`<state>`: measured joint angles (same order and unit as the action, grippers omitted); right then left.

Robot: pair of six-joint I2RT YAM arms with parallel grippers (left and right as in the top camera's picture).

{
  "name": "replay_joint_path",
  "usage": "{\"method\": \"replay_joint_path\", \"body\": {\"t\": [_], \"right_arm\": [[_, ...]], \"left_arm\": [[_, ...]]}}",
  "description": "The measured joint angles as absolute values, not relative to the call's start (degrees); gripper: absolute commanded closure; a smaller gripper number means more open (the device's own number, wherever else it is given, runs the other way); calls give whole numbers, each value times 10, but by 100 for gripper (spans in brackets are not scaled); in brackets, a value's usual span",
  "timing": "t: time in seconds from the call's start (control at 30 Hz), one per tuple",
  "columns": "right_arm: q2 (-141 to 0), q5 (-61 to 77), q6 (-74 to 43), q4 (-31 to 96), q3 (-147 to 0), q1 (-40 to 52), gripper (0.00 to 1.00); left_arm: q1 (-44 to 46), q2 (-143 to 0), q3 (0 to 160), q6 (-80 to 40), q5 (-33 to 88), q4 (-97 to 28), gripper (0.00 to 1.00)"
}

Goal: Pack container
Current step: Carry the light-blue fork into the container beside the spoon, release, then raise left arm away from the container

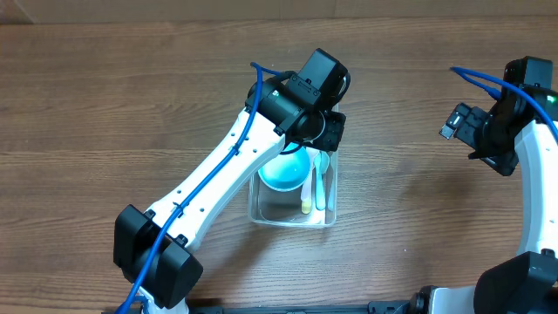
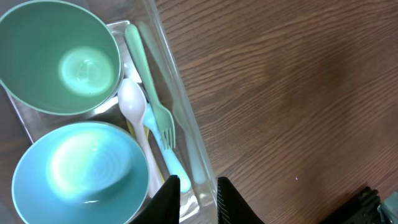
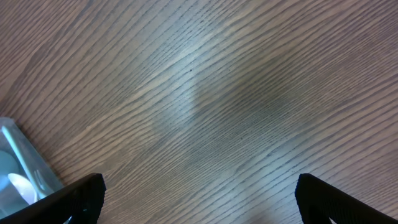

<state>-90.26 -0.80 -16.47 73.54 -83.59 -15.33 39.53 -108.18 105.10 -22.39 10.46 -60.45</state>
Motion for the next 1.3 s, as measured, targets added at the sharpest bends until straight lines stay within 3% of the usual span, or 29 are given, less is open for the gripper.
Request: {"method": "replay_joint_path", "body": {"t": [0.2,0.23,0.33,0.43,0.47,0.5,0.53,0.83,1.3], "right_arm": [[-903,-8,-165,735,-836,-153,0],[-903,-8,-165,736,-836,-153,0],[-903,-8,-165,735,-836,-153,0],[-903,-8,-165,735,-836,-153,0],[-903,-8,-164,735,-836,-153,0],[-903,-8,-165,736,-836,-153,0],[-903,-8,-165,735,-836,-153,0],[-903,-8,-164,735,-836,-153,0],[-903,-8,-165,735,-836,-153,0]], "left_arm": [[394,-1084,1052,-223,98,-648,70],[391,-1084,1052,-223,95,-655,58],[365,-1084,1052,-224,87,-659,41],[296,-1084,1052,-223,81,-660,31],[270,-1084,1052,-222,79,-661,23],[242,-1084,1052,-219,79,-663,7],[211,-1084,1052,-215,77,-666,0],[20,-1084,1052,-206,67,-682,0],[-10,-1083,1052,-206,14,-682,0]]}}
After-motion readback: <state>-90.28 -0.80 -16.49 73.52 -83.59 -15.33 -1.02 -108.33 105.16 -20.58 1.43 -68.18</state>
